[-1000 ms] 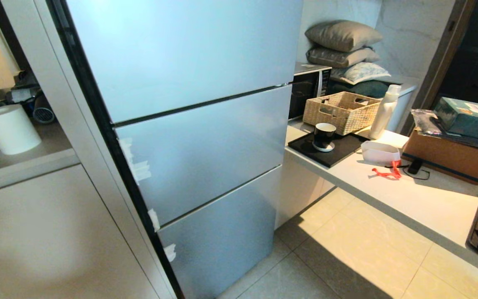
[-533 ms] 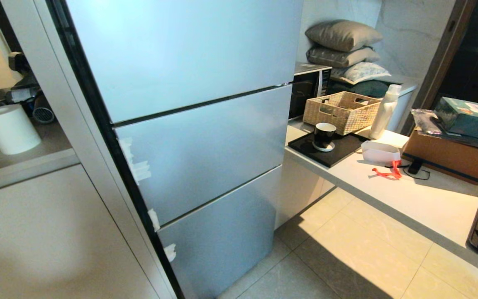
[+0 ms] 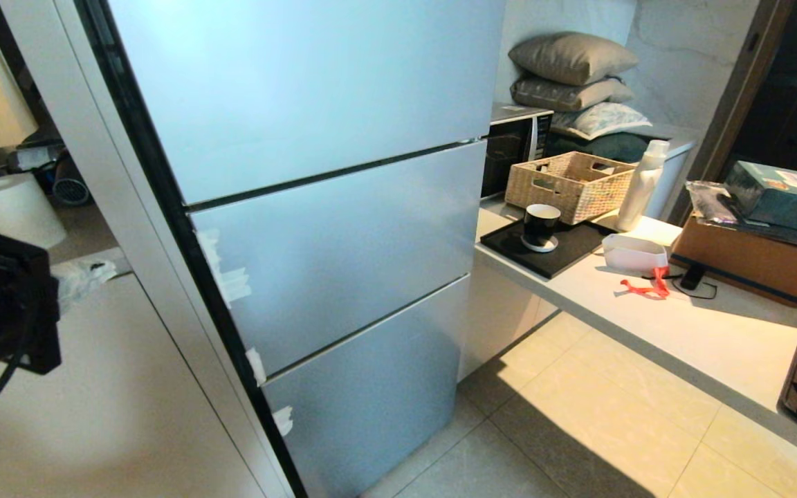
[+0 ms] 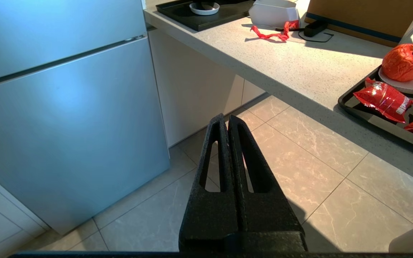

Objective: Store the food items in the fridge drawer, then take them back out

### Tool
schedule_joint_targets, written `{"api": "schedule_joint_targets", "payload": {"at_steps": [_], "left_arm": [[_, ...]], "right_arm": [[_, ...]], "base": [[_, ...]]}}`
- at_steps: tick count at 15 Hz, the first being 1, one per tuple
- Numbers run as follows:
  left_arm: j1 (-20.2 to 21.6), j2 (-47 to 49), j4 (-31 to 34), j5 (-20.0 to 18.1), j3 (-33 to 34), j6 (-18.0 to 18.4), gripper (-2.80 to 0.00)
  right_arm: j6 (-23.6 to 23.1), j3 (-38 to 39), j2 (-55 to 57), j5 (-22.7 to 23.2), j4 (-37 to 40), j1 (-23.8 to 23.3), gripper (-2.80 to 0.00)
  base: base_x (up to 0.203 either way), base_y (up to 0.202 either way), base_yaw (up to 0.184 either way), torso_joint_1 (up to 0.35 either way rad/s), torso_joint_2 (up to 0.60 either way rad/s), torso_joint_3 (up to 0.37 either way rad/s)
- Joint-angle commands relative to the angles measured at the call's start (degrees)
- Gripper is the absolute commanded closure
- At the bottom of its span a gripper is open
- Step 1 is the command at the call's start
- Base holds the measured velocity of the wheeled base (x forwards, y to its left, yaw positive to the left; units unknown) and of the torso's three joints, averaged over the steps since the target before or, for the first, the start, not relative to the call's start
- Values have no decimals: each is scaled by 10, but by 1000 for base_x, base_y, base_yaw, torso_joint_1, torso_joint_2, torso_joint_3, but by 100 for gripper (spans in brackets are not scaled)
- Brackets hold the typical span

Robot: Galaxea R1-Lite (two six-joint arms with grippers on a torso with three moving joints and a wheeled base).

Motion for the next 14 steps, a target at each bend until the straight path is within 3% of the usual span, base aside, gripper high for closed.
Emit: {"api": "schedule_joint_targets", "payload": {"at_steps": [1,4,11,14], "left_arm": [[8,103,-39,-1,-13,-33,0],[14,182,-93,-1,-39,-33,0],[37,296,-131,-2,-118,-38,0],[30,324,-194,-39,-125,-36,0]], "right_arm": [[0,0,0,0,-1,0,0],[6,0,0,-2,-2,0,0],[6,0,0,-2,-2,0,0],[3,0,0,-1,-2,0,0]], "base": [[0,0,0,0,0,0],[0,0,0,0,0,0],[0,0,0,0,0,0],[0,0,0,0,0,0]]}}
